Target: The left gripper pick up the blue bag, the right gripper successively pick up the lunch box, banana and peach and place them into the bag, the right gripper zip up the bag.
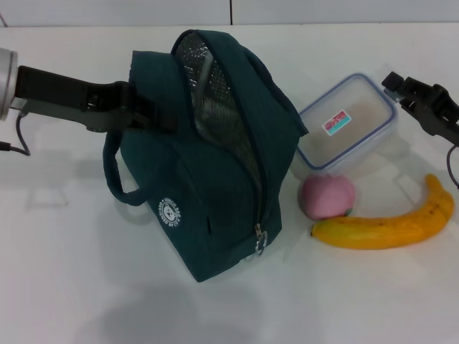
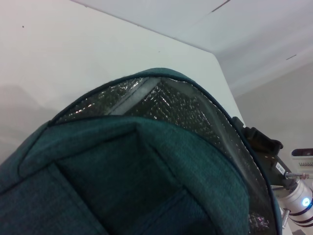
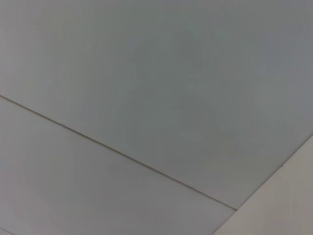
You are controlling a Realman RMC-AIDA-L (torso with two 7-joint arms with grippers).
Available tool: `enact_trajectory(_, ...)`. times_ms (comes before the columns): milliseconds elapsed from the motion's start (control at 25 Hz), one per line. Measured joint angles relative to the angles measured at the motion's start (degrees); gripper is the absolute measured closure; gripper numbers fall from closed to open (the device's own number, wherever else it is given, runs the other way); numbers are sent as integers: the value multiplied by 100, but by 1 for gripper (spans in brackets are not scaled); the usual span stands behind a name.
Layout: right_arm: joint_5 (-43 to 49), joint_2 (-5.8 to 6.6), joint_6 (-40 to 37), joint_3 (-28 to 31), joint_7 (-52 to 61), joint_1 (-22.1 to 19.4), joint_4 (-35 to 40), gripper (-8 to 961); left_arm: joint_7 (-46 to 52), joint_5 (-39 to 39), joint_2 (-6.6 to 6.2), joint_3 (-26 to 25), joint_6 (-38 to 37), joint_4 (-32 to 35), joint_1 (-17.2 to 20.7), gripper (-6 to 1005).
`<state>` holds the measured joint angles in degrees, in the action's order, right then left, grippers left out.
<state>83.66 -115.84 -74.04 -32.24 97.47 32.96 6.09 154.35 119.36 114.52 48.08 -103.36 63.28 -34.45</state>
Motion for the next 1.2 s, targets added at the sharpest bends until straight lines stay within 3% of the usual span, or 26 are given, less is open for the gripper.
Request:
enact_trajectory(240, 1, 0, -58, -21, -12, 7, 9, 744, -1, 0, 0, 0, 0, 0, 0, 964)
enact_trajectory(440, -36, 0, -144, 22, -21, -19, 5, 865, -7, -10, 0, -5, 0, 0, 4, 964)
enact_trajectory(1200, -1189, 50, -939, 34, -4, -584, 63, 860, -2, -54, 0, -24, -9, 21, 62, 964)
